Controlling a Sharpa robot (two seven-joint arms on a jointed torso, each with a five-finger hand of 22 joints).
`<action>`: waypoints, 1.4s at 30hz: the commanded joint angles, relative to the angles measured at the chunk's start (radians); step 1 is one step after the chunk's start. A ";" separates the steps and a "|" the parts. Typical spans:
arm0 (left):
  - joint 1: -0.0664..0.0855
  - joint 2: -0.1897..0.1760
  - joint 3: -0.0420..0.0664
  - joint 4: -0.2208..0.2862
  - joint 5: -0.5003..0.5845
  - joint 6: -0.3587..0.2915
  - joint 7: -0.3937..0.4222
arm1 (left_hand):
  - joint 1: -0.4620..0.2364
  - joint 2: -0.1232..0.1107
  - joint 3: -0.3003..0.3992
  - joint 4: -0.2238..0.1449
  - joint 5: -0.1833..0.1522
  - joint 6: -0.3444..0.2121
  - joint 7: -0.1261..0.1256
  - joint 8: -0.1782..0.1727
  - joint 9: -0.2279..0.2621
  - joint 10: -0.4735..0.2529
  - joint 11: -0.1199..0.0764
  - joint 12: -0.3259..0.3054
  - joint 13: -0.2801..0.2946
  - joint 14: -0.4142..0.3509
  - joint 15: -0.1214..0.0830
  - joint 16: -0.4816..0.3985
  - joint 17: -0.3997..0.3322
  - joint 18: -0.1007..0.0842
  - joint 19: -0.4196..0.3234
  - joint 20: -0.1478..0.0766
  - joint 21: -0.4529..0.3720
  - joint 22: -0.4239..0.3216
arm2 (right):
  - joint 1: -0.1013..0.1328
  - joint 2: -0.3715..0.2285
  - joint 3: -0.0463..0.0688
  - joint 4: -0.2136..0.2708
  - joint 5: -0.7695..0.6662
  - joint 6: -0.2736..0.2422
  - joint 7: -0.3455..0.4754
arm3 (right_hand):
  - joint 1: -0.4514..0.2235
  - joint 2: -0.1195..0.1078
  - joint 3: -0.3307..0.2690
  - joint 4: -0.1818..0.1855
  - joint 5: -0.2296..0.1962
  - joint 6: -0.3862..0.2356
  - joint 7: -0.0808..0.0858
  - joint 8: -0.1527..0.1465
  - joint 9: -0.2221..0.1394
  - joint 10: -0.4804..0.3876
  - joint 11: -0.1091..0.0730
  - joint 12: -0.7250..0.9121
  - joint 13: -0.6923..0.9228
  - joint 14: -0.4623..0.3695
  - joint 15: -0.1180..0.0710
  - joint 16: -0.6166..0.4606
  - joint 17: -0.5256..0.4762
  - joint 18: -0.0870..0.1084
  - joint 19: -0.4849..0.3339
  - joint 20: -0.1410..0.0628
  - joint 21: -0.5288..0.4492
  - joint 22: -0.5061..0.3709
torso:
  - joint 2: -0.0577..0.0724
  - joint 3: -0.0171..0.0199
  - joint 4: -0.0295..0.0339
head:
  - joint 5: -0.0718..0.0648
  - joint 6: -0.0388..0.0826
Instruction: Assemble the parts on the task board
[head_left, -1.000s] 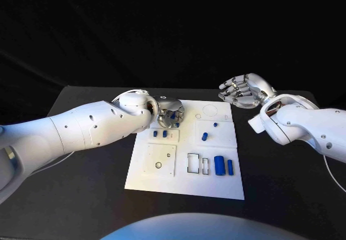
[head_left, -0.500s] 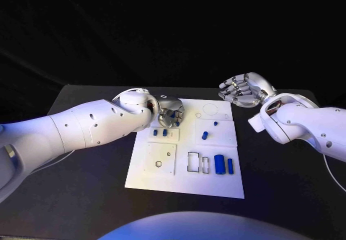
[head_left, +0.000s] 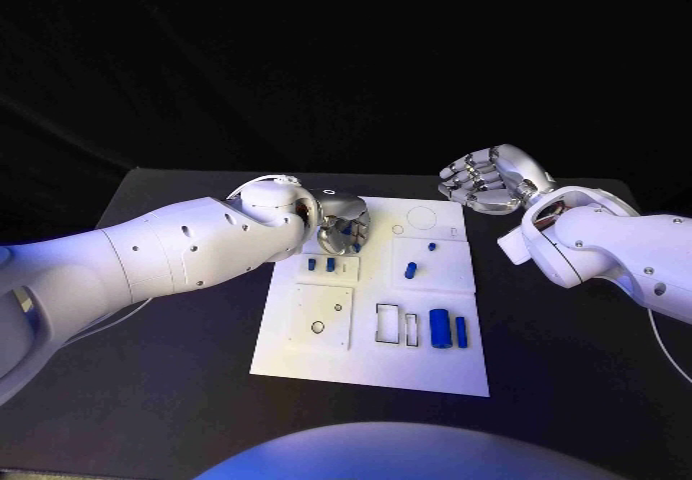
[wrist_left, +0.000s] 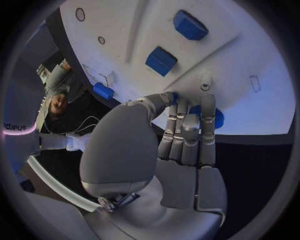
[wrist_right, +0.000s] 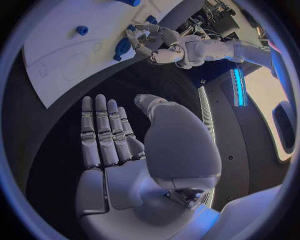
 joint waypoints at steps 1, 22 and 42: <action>-0.007 0.005 -0.005 -0.002 -0.006 0.023 0.010 | -0.008 0.006 0.003 -0.007 -0.005 0.012 -0.002 -0.006 -0.001 0.013 -0.001 -0.010 -0.014 0.014 -0.001 0.010 0.010 0.009 0.015 -0.001 0.010 0.012 | -0.001 0.001 0.000 0.001 0.000 0.013 -0.002 | -0.008 0.001 0.000 -0.005 -0.005 -0.003 0.021 -0.005 -0.002 -0.002 0.004 -0.006 -0.002 -0.004 0.006 -0.005 -0.001 0.012 -0.006 0.001 -0.004 -0.002 | 0.001 0.0000 0.0002 | -0.002 -0.001; -0.011 -0.031 -0.001 0.028 0.039 -0.116 0.057 | -0.028 0.020 0.038 -0.054 -0.001 0.085 -0.011 -0.043 0.019 0.128 -0.017 -0.125 -0.029 0.108 -0.017 0.047 0.106 -0.014 0.123 -0.016 0.107 0.141 | -0.001 0.002 0.000 0.000 -0.001 0.012 -0.003 | -0.011 0.002 -0.003 -0.004 -0.005 -0.003 0.023 -0.007 -0.003 -0.005 0.005 -0.007 -0.006 -0.006 0.008 -0.009 -0.005 0.012 -0.010 0.003 -0.004 -0.011 | -0.001 -0.0005 0.0014 | -0.003 0.003; -0.011 -0.141 0.035 0.114 0.078 -0.128 0.042 | -0.053 0.010 0.029 -0.045 -0.002 0.090 -0.013 -0.055 0.024 0.140 -0.016 -0.153 -0.030 0.110 -0.016 0.045 0.103 -0.015 0.128 -0.016 0.105 0.141 | -0.005 -0.002 0.000 -0.003 -0.001 0.013 -0.004 | -0.013 0.003 -0.004 -0.004 -0.004 -0.003 0.023 -0.009 -0.004 -0.007 0.006 -0.009 -0.009 -0.008 0.009 -0.012 -0.008 0.012 -0.013 0.004 -0.004 -0.017 | -0.002 -0.0007 0.0025 | -0.002 0.005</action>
